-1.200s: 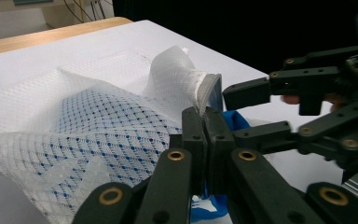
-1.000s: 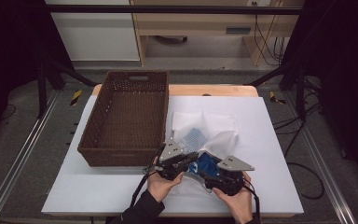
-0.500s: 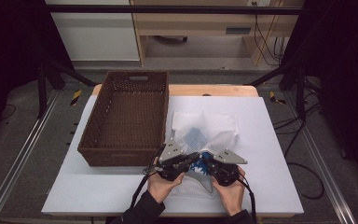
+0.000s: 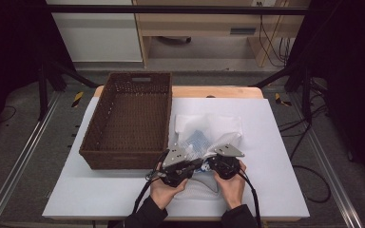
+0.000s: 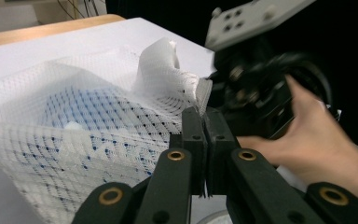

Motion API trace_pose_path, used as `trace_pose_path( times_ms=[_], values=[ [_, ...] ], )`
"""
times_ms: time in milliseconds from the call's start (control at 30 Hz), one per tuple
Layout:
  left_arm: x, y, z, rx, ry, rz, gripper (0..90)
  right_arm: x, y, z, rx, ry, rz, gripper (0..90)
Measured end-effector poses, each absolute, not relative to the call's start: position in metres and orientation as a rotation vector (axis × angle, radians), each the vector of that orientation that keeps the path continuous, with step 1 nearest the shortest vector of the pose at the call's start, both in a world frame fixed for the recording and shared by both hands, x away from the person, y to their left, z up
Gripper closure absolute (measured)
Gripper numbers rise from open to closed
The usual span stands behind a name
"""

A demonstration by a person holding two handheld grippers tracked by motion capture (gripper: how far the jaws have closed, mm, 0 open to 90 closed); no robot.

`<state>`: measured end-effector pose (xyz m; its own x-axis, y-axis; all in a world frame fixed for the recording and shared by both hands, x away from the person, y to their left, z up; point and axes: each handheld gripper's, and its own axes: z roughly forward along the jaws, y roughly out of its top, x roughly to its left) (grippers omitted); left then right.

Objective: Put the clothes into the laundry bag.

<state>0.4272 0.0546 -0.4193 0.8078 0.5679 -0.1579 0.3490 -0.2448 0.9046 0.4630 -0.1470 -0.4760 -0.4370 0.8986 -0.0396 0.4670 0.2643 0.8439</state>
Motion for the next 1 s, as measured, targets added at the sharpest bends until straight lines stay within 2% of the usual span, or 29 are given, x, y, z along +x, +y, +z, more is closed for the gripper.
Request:
trace_pose_path(
  times_ms=[133,367,533,600,667,767,833,900,1000],
  values=[
    [0.429,0.057,-0.423,1.864,0.705,0.249,88.9,0.447,-0.161,-0.462,1.199,2.025,1.229,54.1],
    [0.432,0.058,-0.425,1.865,0.713,0.259,88.9,0.411,-0.178,-0.446,1.099,2.048,1.349,41.9],
    [0.433,0.057,-0.424,1.852,0.717,0.265,88.9,0.423,-0.153,-0.466,1.122,2.110,1.273,24.9],
    [0.433,0.058,-0.424,1.845,0.716,0.259,88.9,0.433,-0.140,-0.476,1.139,2.126,1.197,22.2],
    [0.433,0.059,-0.423,1.834,0.715,0.248,88.9,0.441,-0.132,-0.483,1.150,2.133,1.151,26.5],
    [0.431,0.059,-0.422,1.829,0.701,0.249,88.9,0.448,-0.130,-0.487,1.190,2.109,1.114,45.5],
    [0.431,0.058,-0.422,1.829,0.697,0.250,88.8,0.449,-0.134,-0.485,1.194,2.105,1.097,72.1],
    [0.432,0.059,-0.421,1.828,0.700,0.247,88.9,0.450,-0.137,-0.484,1.235,2.116,1.130,79.0],
    [0.432,0.059,-0.419,1.820,0.698,0.249,88.9,0.446,-0.138,-0.476,1.218,2.075,1.204,80.6]
  ],
)
